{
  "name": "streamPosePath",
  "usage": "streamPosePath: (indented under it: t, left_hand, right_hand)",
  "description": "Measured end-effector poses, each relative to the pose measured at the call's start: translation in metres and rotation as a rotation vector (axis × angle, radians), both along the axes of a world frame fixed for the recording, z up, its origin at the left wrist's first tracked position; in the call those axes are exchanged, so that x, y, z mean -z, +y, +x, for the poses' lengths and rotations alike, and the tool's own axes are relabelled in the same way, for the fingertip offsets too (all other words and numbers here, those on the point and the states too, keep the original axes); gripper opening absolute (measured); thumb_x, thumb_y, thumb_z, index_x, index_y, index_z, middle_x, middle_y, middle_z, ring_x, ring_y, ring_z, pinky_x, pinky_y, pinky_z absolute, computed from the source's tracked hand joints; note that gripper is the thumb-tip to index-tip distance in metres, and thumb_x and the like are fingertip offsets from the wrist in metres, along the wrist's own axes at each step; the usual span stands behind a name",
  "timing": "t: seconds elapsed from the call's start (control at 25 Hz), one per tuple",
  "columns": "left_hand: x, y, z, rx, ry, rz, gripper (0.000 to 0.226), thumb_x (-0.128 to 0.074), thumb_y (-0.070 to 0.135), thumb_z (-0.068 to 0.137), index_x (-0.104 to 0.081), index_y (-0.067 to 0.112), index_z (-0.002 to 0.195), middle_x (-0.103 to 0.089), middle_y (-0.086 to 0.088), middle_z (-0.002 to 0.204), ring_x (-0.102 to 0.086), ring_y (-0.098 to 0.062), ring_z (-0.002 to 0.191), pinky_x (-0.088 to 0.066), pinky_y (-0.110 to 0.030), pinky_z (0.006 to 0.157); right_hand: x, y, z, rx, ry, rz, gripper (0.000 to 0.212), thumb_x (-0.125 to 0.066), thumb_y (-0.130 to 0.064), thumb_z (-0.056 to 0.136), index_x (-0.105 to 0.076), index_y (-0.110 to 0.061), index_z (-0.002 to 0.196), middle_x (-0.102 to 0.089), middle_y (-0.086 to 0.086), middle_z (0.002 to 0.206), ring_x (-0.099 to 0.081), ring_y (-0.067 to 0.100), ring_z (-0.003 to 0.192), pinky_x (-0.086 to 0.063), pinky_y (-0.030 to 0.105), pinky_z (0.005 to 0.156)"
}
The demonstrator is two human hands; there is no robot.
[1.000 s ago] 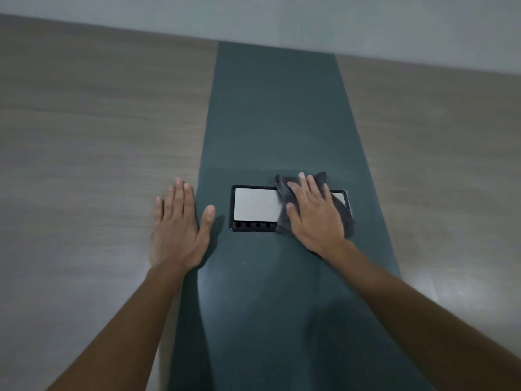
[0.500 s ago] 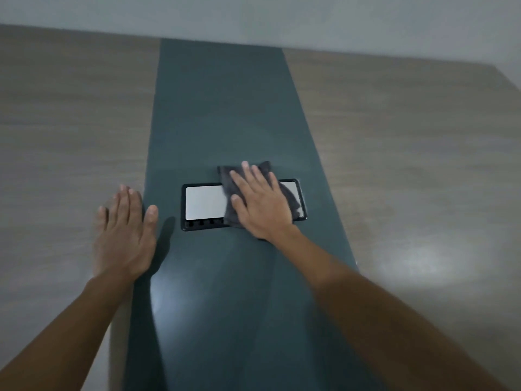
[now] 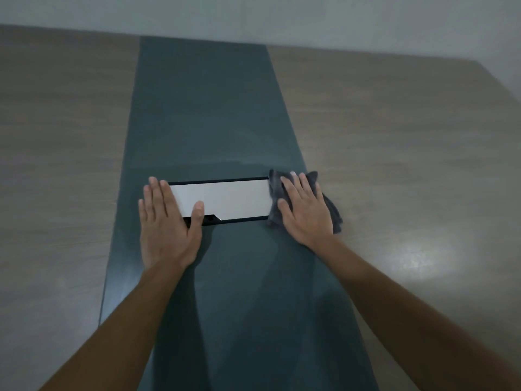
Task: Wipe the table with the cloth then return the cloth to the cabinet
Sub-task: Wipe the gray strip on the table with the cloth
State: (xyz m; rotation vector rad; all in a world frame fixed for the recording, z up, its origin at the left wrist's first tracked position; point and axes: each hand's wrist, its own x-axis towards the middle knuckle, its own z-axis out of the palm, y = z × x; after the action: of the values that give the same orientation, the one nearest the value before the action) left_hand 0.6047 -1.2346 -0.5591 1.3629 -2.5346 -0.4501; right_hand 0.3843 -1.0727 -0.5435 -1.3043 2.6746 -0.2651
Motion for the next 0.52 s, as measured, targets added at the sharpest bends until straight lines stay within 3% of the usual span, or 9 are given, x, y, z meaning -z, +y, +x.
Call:
streamPosePath:
  t: [0.12, 0.32, 0.44, 0.52]
  left_hand:
    - [0.001, -0.001, -0.002, -0.007, 0.001, -0.016, 0.095, 0.002, 0.071, 0.093, 0.001, 0.002, 0.157, 0.006, -0.014, 0.166, 0.007, -0.022, 0.154, 0.003, -0.038, 0.125]
    - [0.0, 0.004, 0.0, -0.014, -0.004, -0.007, 0.097, 0.003, 0.072, 0.092, 0.001, 0.0, 0.156, 0.005, -0.015, 0.166, 0.006, -0.023, 0.154, 0.0, -0.039, 0.125]
    - [0.002, 0.003, -0.001, -0.034, -0.014, -0.026, 0.097, 0.004, 0.073, 0.091, 0.002, 0.0, 0.156, 0.006, -0.015, 0.166, 0.007, -0.022, 0.154, 0.001, -0.039, 0.125]
    - [0.002, 0.001, -0.003, -0.034, -0.019, -0.022, 0.098, 0.004, 0.073, 0.091, 0.002, 0.0, 0.156, 0.006, -0.015, 0.166, 0.007, -0.023, 0.154, 0.001, -0.039, 0.125]
  right_hand:
    - [0.001, -0.017, -0.014, -0.015, -0.009, 0.007, 0.069, -0.014, -0.042, 0.096, -0.028, -0.02, 0.161, -0.022, 0.002, 0.17, -0.007, 0.018, 0.159, -0.003, 0.044, 0.129]
    - [0.004, 0.03, 0.0, -0.088, 0.015, 0.014, 0.079, -0.006, -0.042, 0.09, -0.037, -0.014, 0.157, -0.033, 0.003, 0.165, -0.015, 0.022, 0.158, -0.009, 0.047, 0.128]
    - [-0.008, -0.014, -0.025, -0.062, -0.024, 0.025, 0.083, -0.002, -0.042, 0.085, -0.039, -0.012, 0.154, -0.034, 0.003, 0.165, -0.015, 0.024, 0.157, -0.009, 0.047, 0.128]
    - [-0.013, -0.034, -0.032, -0.069, -0.022, 0.046, 0.075, -0.009, -0.037, 0.089, -0.041, -0.011, 0.151, -0.037, 0.004, 0.163, -0.017, 0.025, 0.157, -0.011, 0.047, 0.127]
